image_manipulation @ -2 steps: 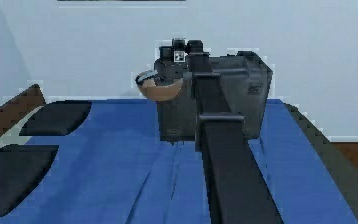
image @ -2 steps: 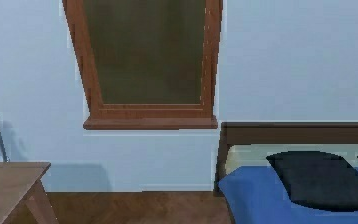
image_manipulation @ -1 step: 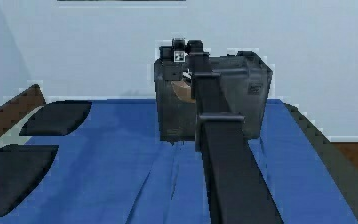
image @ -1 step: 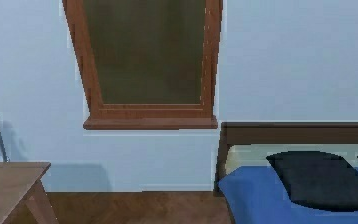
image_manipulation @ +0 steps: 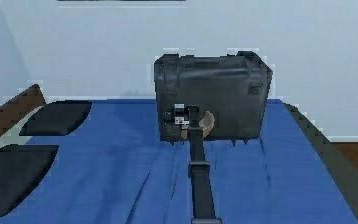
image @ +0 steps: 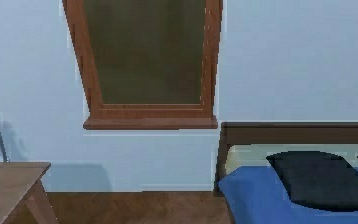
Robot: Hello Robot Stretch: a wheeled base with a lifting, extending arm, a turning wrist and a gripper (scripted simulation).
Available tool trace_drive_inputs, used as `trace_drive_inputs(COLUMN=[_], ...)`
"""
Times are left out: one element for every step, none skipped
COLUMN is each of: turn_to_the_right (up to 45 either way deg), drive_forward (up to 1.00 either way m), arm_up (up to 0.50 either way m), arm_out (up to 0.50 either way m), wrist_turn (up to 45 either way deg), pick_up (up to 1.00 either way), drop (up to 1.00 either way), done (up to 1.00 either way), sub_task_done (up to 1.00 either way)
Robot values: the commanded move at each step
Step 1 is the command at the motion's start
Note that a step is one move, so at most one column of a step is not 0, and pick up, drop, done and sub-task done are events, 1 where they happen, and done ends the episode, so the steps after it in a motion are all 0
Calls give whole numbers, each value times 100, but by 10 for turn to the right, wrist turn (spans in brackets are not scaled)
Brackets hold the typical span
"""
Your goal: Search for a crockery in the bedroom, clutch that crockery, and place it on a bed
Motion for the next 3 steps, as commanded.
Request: trace_drive_inputs(turn_to_the_right=[0,0,0], drive_forward=[0,0,0], arm_up=[-32,0,10], arm_out=[0,0,0], wrist_turn=[0,0,0], pick_up=[0,0,0], drop=[0,100,0], done=[0,0,0], sub_task_done=[0,0,0])
